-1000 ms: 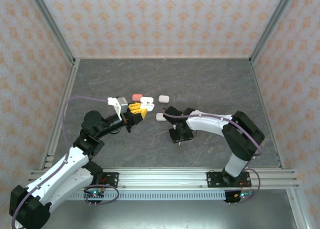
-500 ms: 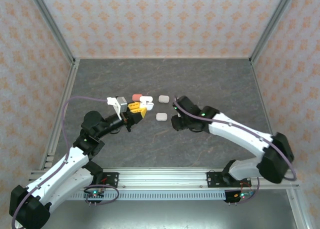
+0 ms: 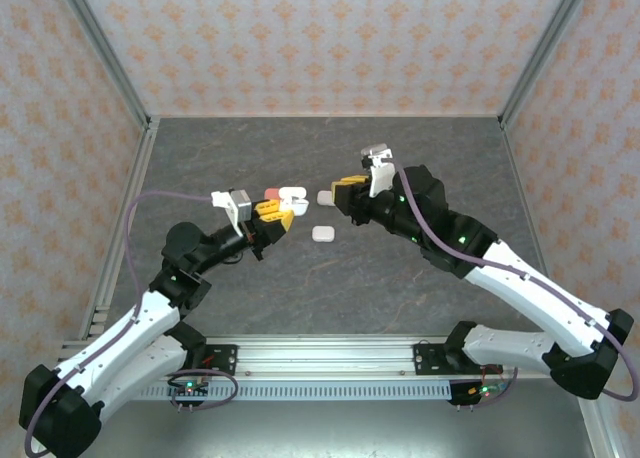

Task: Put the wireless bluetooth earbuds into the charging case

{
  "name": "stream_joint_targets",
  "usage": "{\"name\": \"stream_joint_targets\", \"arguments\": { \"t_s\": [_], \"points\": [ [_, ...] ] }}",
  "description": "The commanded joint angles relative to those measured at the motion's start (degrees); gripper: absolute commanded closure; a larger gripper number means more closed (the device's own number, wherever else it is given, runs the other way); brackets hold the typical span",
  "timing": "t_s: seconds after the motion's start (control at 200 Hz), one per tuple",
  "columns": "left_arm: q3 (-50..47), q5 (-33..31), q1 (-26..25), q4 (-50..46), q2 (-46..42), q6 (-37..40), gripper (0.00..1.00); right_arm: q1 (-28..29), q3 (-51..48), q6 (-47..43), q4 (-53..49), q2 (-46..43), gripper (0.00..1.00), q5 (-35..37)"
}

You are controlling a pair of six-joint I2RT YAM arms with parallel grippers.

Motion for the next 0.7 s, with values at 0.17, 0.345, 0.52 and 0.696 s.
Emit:
{"name": "stream_joint_targets", "arguments": {
  "t_s": [0.17,0.345,0.52,0.696],
  "points": [
    [0.33,-1.04,-0.87,4.57,0.25,-0.63,1.0,3.69,6.3,-4.16,5.4,5.12,0.76,-1.17],
    [0.15,-1.19,-0.86,4.54,0.16,-0.51,1.0,4.19,7.1,-3.97,4.84,7.88,0.76,-1.21],
    [0.07,-1.3,-0.88,4.44,0.07,-0.41,1.0,4.18,7.24,-3.08,4.42,9.23,0.76,-2.34],
    [0.07,-1.34,-0.88,4.33,-0.04,-0.32,1.0,4.3,6.86,-2.5,2.92,9.74,0.76,-2.83]
  ]
}}
